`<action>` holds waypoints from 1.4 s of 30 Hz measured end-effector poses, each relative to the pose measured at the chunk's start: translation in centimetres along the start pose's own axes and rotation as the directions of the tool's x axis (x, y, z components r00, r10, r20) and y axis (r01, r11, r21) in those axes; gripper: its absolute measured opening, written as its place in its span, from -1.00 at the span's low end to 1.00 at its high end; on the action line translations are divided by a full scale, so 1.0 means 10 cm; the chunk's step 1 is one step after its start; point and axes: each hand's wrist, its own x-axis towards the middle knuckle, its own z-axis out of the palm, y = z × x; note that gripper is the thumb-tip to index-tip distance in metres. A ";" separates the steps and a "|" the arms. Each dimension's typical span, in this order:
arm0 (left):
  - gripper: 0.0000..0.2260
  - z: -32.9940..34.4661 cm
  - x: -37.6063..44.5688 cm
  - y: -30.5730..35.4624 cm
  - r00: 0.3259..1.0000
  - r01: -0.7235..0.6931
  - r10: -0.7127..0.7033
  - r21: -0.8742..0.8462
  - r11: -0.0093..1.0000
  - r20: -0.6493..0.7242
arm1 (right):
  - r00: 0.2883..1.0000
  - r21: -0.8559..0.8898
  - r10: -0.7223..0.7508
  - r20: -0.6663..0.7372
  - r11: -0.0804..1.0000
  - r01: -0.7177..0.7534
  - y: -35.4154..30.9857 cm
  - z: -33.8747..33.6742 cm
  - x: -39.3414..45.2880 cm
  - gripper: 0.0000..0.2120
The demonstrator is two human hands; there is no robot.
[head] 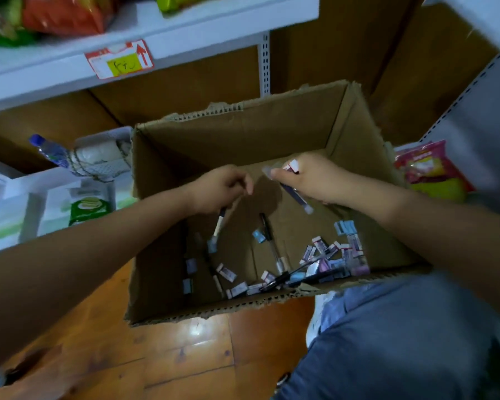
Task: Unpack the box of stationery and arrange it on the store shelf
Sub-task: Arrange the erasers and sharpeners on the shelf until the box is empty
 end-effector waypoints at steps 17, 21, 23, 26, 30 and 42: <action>-0.74 1.01 -0.26 3.54 0.820 -0.505 0.566 -0.574 0.645 -0.084 | 0.620 0.117 0.091 -0.779 0.993 0.001 0.38 -1.50 -3.76 -0.41; -0.77 2.08 -0.53 4.58 0.645 -0.665 0.763 -0.454 0.593 0.052 | 0.501 0.011 0.197 -0.843 0.937 -0.349 1.00 -1.34 -5.04 -0.50; -0.77 2.51 -0.63 4.95 0.489 -0.815 0.862 -0.281 0.507 0.137 | 0.473 -0.032 0.230 -0.850 0.875 -0.483 1.26 -1.21 -5.60 -0.55; -0.75 2.97 -0.65 5.33 0.264 -0.964 0.916 0.061 0.258 0.302 | 0.453 -0.107 0.374 -0.809 0.665 -0.739 1.50 -1.02 -6.16 -0.66; -0.53 3.37 -0.56 5.44 0.152 -0.940 0.887 0.341 -0.006 0.436 | 0.361 -0.153 0.390 -0.847 0.471 -0.869 1.74 -0.76 -6.38 -0.71; -0.61 3.42 -0.36 5.19 -0.007 -0.961 0.956 0.262 -0.087 0.293 | 0.351 -0.180 0.125 -0.928 0.673 -0.717 1.96 -0.59 -6.49 -0.76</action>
